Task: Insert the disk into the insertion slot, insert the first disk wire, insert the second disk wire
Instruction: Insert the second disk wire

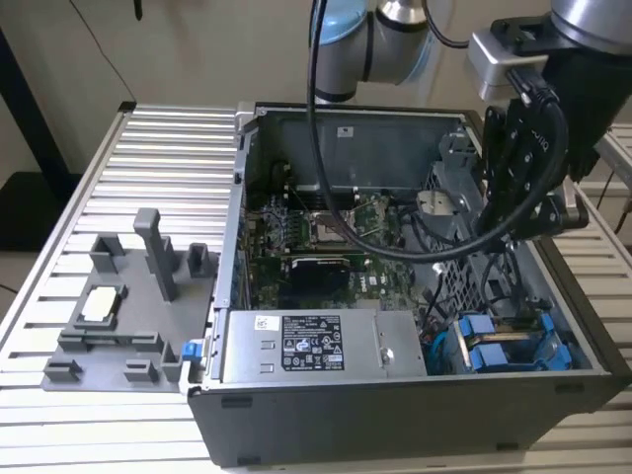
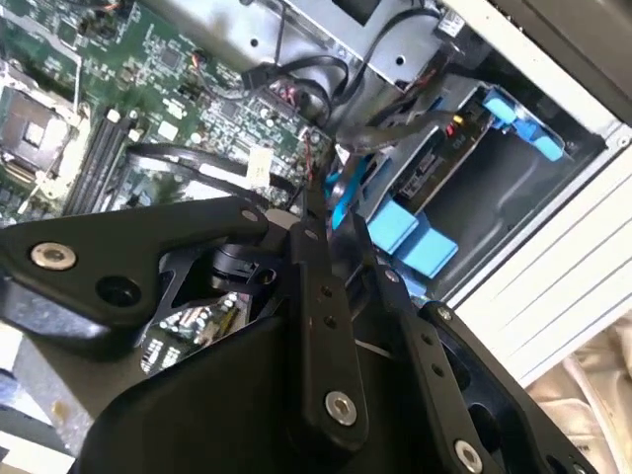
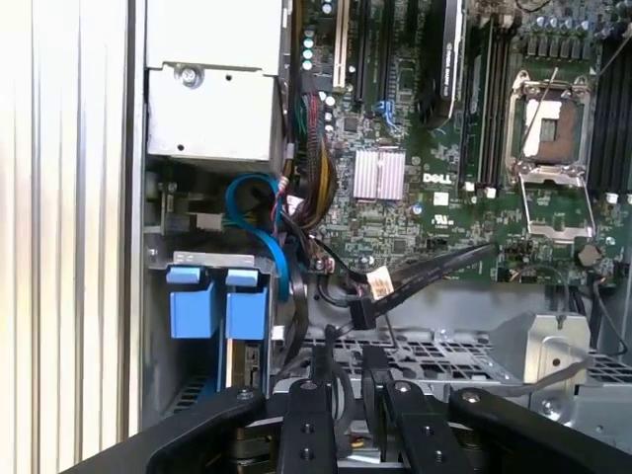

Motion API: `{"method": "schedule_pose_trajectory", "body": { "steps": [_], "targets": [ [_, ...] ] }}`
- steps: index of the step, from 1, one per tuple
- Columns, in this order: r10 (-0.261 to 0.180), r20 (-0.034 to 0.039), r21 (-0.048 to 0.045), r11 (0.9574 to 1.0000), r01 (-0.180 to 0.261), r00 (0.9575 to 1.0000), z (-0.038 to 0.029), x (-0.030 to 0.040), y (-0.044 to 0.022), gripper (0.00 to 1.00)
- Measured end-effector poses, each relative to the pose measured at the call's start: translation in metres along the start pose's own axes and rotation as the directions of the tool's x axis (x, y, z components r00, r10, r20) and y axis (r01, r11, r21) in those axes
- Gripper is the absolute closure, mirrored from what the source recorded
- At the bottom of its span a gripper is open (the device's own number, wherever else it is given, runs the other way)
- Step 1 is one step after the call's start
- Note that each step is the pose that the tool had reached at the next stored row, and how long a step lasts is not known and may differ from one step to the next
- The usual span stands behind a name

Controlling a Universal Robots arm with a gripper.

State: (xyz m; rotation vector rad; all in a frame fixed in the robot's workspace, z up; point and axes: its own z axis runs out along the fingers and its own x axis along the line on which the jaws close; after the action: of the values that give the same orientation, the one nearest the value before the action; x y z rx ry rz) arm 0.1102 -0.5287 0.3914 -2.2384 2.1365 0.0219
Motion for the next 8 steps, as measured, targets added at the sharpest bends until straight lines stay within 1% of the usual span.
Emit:
{"method": "schedule_pose_trajectory", "body": {
  "steps": [1,2,4,8],
  "targets": [
    [0.0,-0.0088,0.007,1.0,0.0,1.0,0.0002,-0.0012,0.0021,0.73],
    [-0.001,-0.0136,0.015,0.9999,0.001,0.9999,0.0008,-0.0032,0.0043,0.73],
    [-0.001,-0.0162,0.0302,0.9995,0.002,0.9999,0.0023,-0.0074,0.0087,0.73],
    [-0.002,-0.0181,0.0613,0.9981,0.004,0.9998,0.0057,-0.0127,0.0178,0.73]
  ]
}}
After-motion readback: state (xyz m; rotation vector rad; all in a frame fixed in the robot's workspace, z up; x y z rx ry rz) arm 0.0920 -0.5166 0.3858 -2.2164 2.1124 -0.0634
